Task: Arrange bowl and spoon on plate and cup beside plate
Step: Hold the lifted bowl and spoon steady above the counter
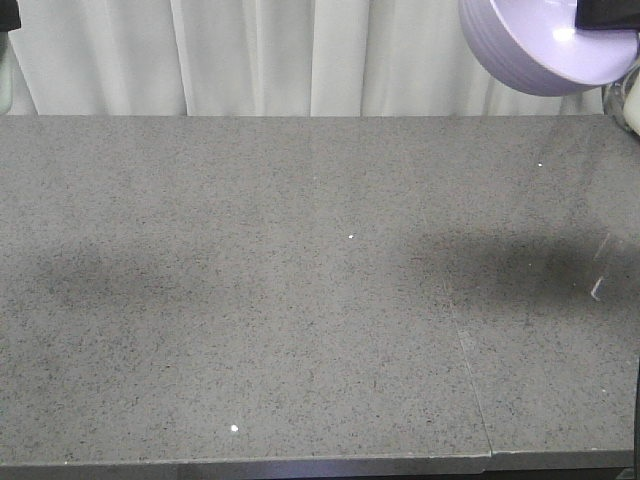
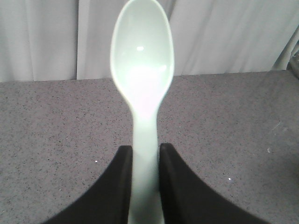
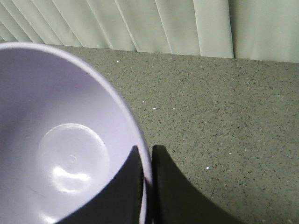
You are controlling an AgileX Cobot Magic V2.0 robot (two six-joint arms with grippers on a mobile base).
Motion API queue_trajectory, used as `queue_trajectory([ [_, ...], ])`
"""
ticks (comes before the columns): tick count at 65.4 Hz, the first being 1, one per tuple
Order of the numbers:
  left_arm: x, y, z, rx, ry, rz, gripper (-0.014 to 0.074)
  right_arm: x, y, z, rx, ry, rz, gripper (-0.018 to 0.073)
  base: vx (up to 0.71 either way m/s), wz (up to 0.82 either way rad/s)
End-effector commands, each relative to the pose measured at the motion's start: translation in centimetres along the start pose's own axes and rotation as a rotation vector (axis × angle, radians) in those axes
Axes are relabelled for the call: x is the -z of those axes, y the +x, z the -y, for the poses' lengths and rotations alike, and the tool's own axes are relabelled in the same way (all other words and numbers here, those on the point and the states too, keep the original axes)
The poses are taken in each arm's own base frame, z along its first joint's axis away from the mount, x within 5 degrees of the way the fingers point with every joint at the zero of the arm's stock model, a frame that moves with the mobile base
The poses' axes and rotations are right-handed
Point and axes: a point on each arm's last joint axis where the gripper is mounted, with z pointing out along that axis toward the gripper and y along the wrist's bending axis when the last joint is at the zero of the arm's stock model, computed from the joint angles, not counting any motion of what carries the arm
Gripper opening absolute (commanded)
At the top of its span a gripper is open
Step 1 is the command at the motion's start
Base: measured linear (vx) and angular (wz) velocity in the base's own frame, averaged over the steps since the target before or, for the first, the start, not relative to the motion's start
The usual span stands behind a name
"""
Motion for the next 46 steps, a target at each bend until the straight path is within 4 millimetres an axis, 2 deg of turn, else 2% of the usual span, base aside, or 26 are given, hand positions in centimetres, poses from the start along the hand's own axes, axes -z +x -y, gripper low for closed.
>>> queue_trajectory([
  [1,1.66,-1.36,0.84,-0.002,0.018,0.111,-0.0007,1.64,-1.16,-1.51,0.022,-0.013,0.1,-0.0005,0.0,0.0],
  [46,1.66,-1.36,0.84,-0.002,0.018,0.111,-0.0007,1.64,-1.16,-1.51,0.022,-0.013,0.1,-0.0005,0.0,0.0],
])
